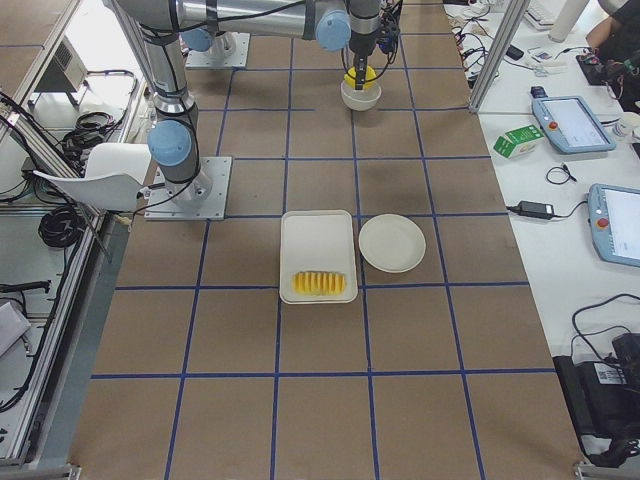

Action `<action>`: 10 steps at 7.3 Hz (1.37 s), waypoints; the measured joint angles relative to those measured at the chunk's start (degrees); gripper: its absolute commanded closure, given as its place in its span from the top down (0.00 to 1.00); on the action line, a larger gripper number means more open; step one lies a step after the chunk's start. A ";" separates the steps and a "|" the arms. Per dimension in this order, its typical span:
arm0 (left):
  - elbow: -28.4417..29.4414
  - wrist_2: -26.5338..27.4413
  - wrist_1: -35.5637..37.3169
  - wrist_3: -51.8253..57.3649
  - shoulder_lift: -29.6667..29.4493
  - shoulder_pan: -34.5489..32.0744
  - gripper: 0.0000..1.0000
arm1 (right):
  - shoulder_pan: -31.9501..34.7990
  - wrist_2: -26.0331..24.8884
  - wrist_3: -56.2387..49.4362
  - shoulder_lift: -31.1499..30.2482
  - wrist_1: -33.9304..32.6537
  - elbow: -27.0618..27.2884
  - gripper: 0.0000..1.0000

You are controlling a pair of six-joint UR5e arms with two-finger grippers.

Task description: Place bowl and put lemon in it

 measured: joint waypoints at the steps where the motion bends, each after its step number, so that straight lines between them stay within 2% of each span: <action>1: 0.53 0.29 0.28 -0.03 0.51 0.24 0.99 | 1.21 -0.25 1.32 1.72 -2.07 0.02 0.01; 2: 1.62 1.10 -0.44 0.02 1.80 0.77 0.98 | 2.44 -0.41 2.02 3.52 -4.12 -0.14 0.01; 3: 3.87 3.36 -4.19 1.00 4.09 1.94 0.98 | 3.90 -0.39 2.64 5.12 -5.23 -0.19 0.01; 4: 7.26 6.61 -11.30 4.19 6.82 3.71 0.99 | 5.58 -0.53 3.73 7.23 -6.55 -0.07 0.02; 6: 14.02 13.37 -25.30 12.58 12.28 6.03 1.00 | 9.44 -0.61 8.38 12.05 -13.20 -0.05 0.02; 9: 16.64 15.98 -31.35 15.60 20.82 6.53 1.00 | 14.97 -2.19 10.29 19.37 -26.89 0.10 0.07; 10: 16.03 16.24 -32.31 15.72 22.42 6.66 1.00 | 15.42 -3.11 10.02 20.52 -28.65 0.37 0.11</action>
